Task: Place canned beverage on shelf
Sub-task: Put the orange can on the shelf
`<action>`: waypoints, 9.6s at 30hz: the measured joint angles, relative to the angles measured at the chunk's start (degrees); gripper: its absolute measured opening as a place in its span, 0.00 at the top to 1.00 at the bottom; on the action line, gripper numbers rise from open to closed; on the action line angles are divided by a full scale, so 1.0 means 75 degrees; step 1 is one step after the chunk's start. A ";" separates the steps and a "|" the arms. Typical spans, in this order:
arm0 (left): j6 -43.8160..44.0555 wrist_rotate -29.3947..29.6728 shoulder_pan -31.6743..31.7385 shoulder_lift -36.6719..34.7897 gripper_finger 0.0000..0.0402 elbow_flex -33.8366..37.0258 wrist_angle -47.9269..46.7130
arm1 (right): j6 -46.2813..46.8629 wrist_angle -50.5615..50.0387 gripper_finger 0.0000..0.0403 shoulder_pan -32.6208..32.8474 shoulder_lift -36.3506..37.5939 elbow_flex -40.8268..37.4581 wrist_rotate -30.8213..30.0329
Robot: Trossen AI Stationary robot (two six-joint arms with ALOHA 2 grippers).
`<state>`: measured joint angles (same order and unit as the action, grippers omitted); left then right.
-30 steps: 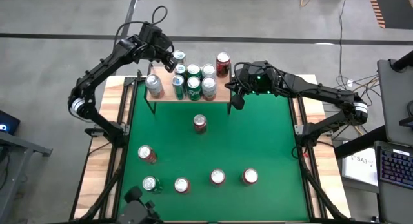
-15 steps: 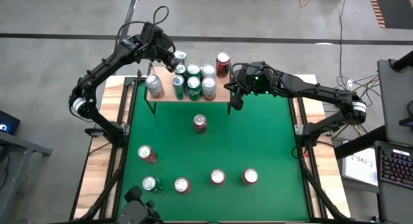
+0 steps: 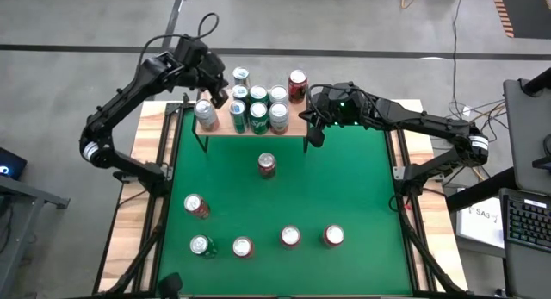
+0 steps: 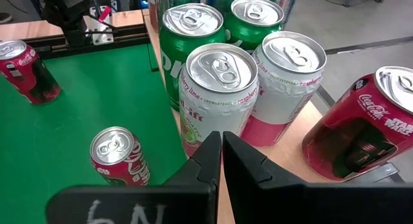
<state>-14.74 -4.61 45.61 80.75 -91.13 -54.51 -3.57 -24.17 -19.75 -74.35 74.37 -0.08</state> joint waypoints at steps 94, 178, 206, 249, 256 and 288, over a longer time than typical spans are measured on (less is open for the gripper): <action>0.4371 0.2744 -0.9735 -0.5012 1.00 0.5801 0.3315 | 0.2943 -0.0949 0.98 0.4648 -0.2390 0.0953 -0.1241; 0.4795 0.2517 -1.1009 -0.1280 0.33 0.5069 0.4543 | 0.0466 0.1618 0.98 0.5287 -0.1786 0.0532 -0.3110; 0.5645 0.3148 -1.1582 0.1484 0.20 0.2834 0.2584 | 0.1689 0.0588 0.98 0.6682 -0.1728 0.0530 -0.3128; 0.5597 0.3350 -1.1606 0.1604 0.33 0.2015 0.1321 | 0.1778 0.0630 0.98 0.6814 -0.1751 0.0527 -0.3203; 0.4588 0.3987 -1.1490 0.1305 0.33 -0.0008 -0.1324 | 0.1653 0.0627 0.98 0.6814 -0.1754 0.0527 -0.3203; -0.0756 0.1906 -0.0677 0.0941 0.33 -0.5621 -0.3923 | -0.1319 0.0230 0.98 0.3982 -0.0457 0.0519 -0.2194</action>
<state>-20.42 9.68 40.54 87.80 -133.29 -83.93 -13.47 -22.45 10.12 -77.77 78.26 -16.53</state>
